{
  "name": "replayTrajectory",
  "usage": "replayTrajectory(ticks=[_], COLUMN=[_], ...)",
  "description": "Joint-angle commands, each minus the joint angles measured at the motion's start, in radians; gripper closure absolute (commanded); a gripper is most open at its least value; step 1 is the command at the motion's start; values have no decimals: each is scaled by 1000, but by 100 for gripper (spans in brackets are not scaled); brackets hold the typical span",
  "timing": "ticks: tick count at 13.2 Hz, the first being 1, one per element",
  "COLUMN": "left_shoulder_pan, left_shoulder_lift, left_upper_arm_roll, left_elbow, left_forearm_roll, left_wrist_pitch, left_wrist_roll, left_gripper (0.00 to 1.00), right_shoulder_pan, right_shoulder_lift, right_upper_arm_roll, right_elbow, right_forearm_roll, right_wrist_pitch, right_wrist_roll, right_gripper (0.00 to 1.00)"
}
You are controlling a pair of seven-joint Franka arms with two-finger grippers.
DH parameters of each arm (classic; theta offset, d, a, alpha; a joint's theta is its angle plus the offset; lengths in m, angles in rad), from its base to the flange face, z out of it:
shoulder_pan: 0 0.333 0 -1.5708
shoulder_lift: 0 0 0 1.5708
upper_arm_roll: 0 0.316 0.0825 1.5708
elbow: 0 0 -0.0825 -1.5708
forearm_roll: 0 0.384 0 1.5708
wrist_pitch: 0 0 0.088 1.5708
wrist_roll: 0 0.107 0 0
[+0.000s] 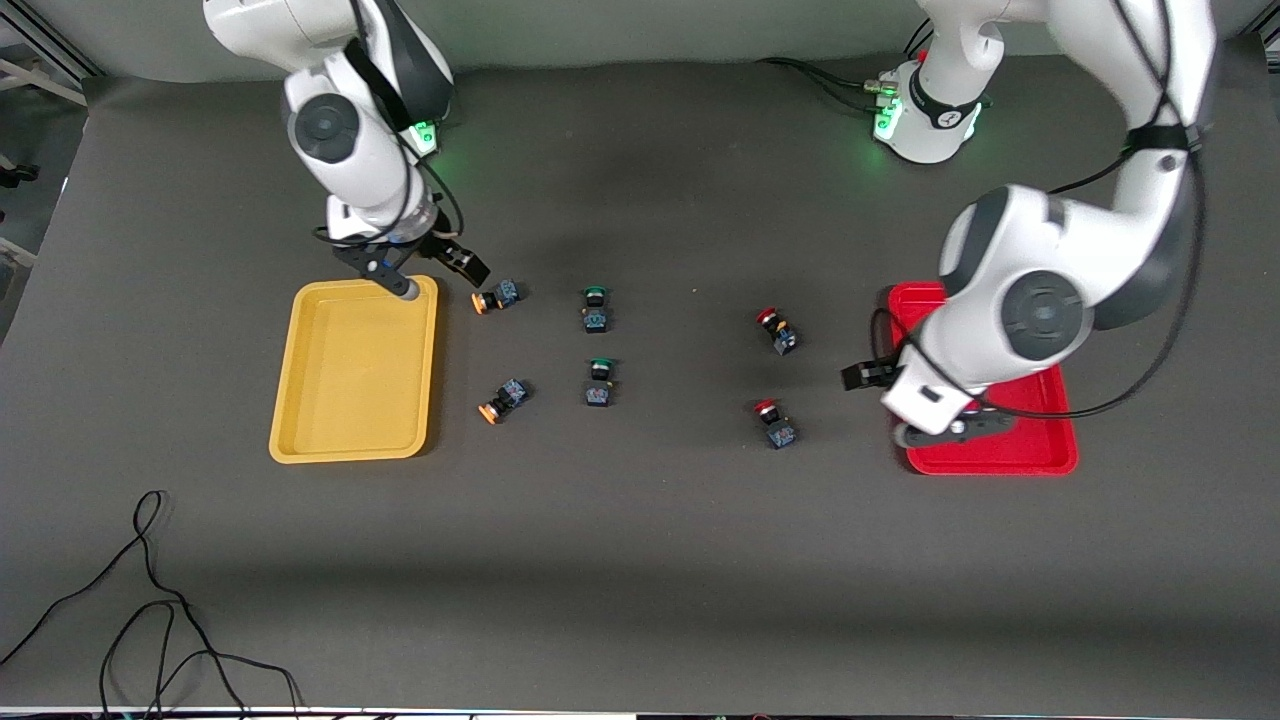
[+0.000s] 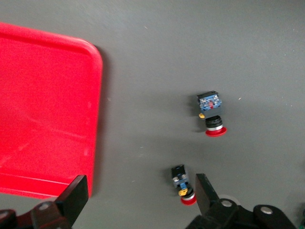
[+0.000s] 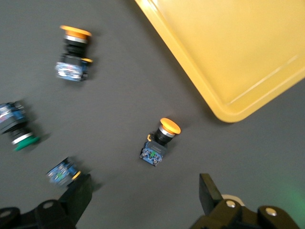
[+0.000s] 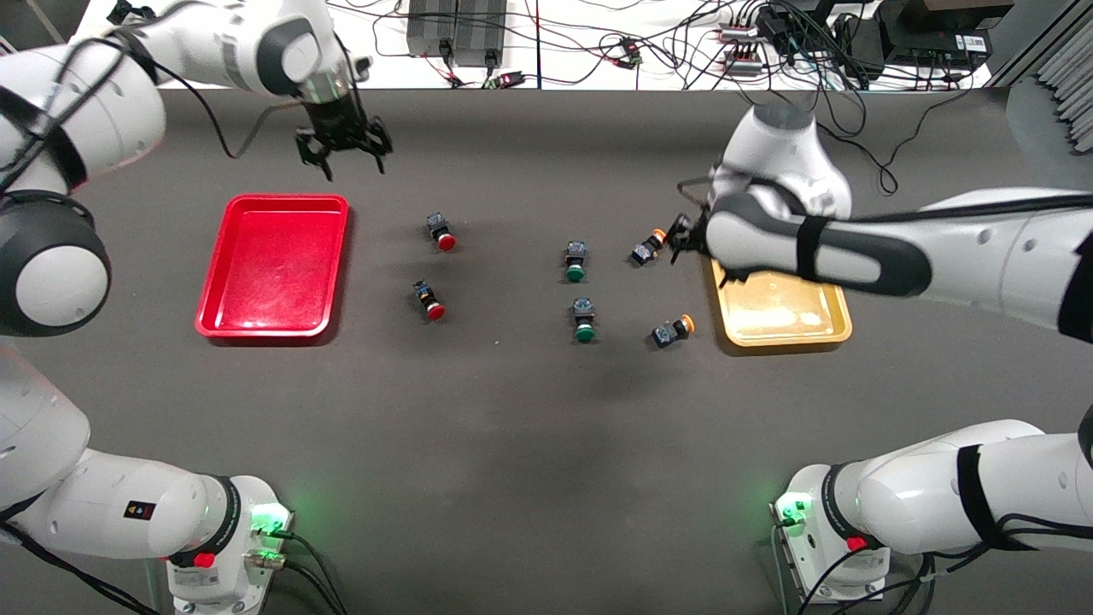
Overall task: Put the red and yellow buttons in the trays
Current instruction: 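Reach the right gripper to an orange button while the left reaches a red one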
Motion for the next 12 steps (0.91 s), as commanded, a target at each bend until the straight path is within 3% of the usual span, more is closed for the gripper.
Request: replayTrajectory(ticks=[1, 4, 8, 11, 12], left_shoulder_pan=[-69, -157, -179, -172, -169], left_shoulder_lift=[-43, -39, -45, 1, 15], left_upper_arm_roll=[14, 14, 16, 23, 26], left_elbow=[-141, -244, -399, -401, -402], left_forearm_roll=[3, 14, 37, 100, 109], left_wrist_pitch=[134, 281, 469, 559, 593], left_wrist_roll=[-122, -254, -279, -280, -280], left_gripper=[0, 0, 2, 2, 2], right_shoulder_pan=[44, 44, 43, 43, 43], right_shoulder_lift=[98, 214, 330, 365, 376], right_upper_arm_roll=[-9, -9, -9, -9, -9], right_elbow=[-43, -51, -56, -57, -56], right_forearm_roll=[23, 23, 23, 23, 23], right_wrist_pitch=[142, 266, 364, 381, 387], right_wrist_roll=[127, 170, 203, 203, 204], right_gripper=[0, 0, 0, 0, 5])
